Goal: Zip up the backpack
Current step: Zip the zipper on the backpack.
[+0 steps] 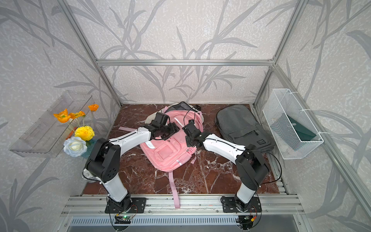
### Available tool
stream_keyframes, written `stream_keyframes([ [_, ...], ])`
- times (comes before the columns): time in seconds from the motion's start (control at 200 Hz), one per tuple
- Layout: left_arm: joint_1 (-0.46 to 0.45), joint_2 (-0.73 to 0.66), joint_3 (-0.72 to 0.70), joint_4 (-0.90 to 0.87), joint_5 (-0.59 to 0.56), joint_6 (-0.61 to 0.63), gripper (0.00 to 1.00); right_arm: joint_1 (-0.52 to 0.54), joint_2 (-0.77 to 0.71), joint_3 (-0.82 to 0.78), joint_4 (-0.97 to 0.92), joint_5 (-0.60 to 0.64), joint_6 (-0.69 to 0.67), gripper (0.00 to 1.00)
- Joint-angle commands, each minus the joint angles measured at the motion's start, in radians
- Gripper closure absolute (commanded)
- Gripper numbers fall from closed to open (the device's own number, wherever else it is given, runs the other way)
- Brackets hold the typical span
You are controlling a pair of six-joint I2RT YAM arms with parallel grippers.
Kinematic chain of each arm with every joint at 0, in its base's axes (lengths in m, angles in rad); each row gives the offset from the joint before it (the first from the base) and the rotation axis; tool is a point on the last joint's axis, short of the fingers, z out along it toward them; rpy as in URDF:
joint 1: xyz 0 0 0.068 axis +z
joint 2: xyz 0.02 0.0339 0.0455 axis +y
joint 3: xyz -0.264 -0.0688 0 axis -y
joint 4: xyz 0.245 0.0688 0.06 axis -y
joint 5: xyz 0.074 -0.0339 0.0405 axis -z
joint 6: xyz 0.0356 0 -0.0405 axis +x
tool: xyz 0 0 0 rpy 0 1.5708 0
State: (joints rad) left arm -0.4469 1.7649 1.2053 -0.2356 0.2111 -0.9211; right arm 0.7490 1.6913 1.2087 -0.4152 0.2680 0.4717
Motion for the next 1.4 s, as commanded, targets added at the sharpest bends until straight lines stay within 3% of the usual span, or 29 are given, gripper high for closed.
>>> stream_keyframes([
  [0.0, 0.004, 0.025, -0.033, -0.066, -0.036, -0.021, 0.23, 0.004, 0.007, 0.027, 0.013, 0.011, 0.011, 1.0],
  [0.38, 0.028, 0.183, 0.017, -0.004, 0.006, -0.097, 0.29, 0.01, 0.01, 0.031, 0.021, -0.009, 0.017, 1.0],
  [0.5, 0.025, 0.206, 0.02, 0.075, 0.015, -0.13, 0.48, 0.02, 0.045, 0.035, 0.022, -0.006, 0.016, 1.0],
  [0.665, 0.028, 0.193, 0.02, 0.109, -0.025, -0.13, 0.66, 0.027, 0.057, 0.041, 0.02, -0.007, 0.018, 1.0],
  [0.81, 0.034, 0.162, 0.031, 0.133, -0.063, -0.093, 0.77, 0.029, 0.061, 0.047, 0.02, -0.009, 0.019, 1.0],
  [0.91, 0.05, 0.15, 0.043, 0.194, -0.031, -0.067, 0.86, 0.031, 0.06, 0.053, 0.018, -0.013, 0.015, 1.0],
  [1.11, 0.087, 0.16, 0.182, 0.096, 0.006, 0.029, 0.99, 0.035, 0.041, 0.061, -0.027, 0.026, 0.007, 1.0],
  [1.2, 0.095, 0.136, 0.213, 0.034, -0.017, 0.094, 1.0, 0.009, 0.021, 0.043, -0.065, 0.064, 0.005, 1.0],
  [1.394, 0.096, 0.103, 0.236, -0.066, -0.004, 0.193, 1.0, -0.116, -0.053, -0.015, -0.068, 0.005, 0.003, 1.0],
])
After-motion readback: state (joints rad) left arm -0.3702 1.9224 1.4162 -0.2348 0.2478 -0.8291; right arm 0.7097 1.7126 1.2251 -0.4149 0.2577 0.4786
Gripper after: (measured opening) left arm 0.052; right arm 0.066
